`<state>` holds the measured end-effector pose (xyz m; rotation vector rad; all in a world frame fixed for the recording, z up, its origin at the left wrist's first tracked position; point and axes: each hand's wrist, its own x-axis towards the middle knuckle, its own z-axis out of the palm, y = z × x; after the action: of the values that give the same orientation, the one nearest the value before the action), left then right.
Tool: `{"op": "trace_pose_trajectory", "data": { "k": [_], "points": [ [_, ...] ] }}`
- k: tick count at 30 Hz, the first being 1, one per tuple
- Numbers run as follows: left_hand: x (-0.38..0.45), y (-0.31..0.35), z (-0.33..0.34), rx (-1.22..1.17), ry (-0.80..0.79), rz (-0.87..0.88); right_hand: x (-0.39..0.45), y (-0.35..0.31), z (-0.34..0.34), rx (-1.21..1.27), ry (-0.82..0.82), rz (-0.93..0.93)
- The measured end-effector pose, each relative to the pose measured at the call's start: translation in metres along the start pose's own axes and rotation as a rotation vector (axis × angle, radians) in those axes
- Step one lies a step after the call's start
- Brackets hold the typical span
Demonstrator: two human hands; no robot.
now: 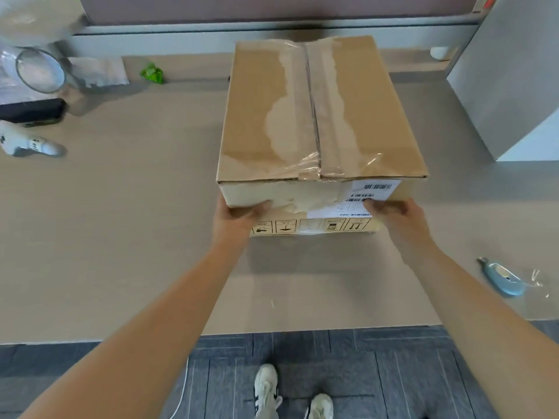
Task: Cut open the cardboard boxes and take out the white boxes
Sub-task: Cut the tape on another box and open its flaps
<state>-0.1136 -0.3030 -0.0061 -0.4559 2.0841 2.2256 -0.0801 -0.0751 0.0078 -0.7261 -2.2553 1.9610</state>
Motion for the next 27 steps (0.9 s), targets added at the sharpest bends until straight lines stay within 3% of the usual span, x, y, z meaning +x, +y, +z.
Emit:
{"op": "trace_pose_trajectory", "data": {
  "k": [4, 6, 9, 11, 13, 20, 23, 27],
  "points": [
    [0.003, -0.012, -0.011, 0.174, -0.1, -0.019, -0.007, -0.003, -0.002, -0.234, 0.04, -0.008],
    [0.0, -0.022, -0.02, 0.382, -0.167, -0.078, -0.014, -0.002, -0.006, -0.526, 0.025, -0.015],
    [-0.012, -0.022, -0.025, 0.933, -0.233, -0.095, -0.026, 0.003, -0.02, -1.17, -0.056, -0.099],
    [-0.021, -0.015, -0.024, 1.394, -0.339, -0.087, -0.034, 0.005, -0.032, -1.35, -0.088, -0.105],
    [-0.033, -0.001, -0.015, 1.643, -0.482, -0.054, -0.042, 0.007, -0.045, -1.412, -0.089, -0.095],
    [-0.072, 0.009, 0.076, 1.762, -0.846, 0.526, -0.057, 0.021, -0.112, -1.491, -0.021, -0.033],
    [-0.082, -0.003, 0.116, 1.785, -0.939, 0.639, -0.058, 0.032, -0.147, -1.466, 0.028, -0.018],
    [-0.092, -0.023, 0.16, 1.831, -1.046, 0.655, -0.047, 0.051, -0.182, -1.401, 0.03, 0.028]
  ]
}}
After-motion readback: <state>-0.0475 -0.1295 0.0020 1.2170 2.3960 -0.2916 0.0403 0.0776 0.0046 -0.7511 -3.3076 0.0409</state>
